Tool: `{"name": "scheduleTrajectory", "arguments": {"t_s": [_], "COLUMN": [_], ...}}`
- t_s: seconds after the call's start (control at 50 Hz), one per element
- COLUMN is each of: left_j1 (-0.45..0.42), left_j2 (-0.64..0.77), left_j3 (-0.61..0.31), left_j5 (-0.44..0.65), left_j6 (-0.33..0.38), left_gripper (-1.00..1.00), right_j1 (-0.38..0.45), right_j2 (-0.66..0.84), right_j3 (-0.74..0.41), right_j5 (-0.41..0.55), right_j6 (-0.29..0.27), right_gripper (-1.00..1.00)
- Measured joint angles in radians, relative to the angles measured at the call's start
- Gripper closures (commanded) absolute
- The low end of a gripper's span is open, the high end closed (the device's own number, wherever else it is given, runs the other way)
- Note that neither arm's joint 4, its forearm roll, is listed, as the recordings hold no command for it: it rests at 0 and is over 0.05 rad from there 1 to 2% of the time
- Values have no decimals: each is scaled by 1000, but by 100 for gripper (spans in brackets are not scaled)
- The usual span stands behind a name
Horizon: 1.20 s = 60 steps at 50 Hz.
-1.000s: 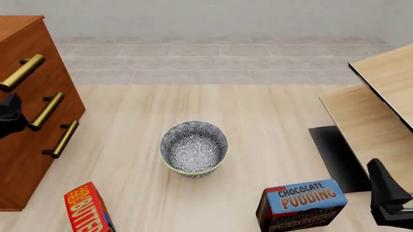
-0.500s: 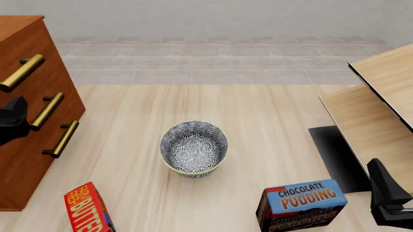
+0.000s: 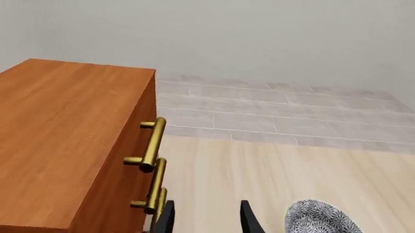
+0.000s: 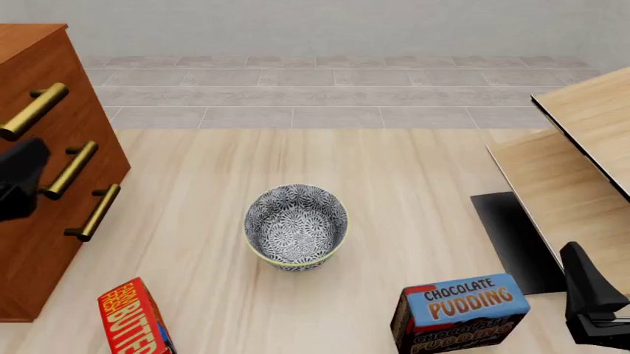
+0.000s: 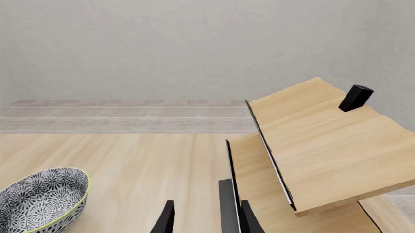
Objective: Close the top drawer of the cabinet and put the bowl on top of it.
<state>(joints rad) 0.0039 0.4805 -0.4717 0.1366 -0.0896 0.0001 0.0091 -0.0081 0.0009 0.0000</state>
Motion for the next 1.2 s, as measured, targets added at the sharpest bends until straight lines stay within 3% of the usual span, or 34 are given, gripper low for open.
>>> {"name": "scheduleTrajectory", "arguments": {"t_s": [0.42,0.76,1.2], "left_j1": [-184,-275,-381], "left_j2": [-70,-1,179], "left_j3": [-120,-191,-247], "left_j5": [235,342,404], "left_j6": [50,82,27], "left_gripper": [-100,-100,-100], "right_j1": [0,0,0], "right_j2": [0,0,0], "right_j3": [0,0,0], "right_j5": [0,0,0], "right_j6": [0,0,0], "right_gripper": [-100,-100,-100]}}
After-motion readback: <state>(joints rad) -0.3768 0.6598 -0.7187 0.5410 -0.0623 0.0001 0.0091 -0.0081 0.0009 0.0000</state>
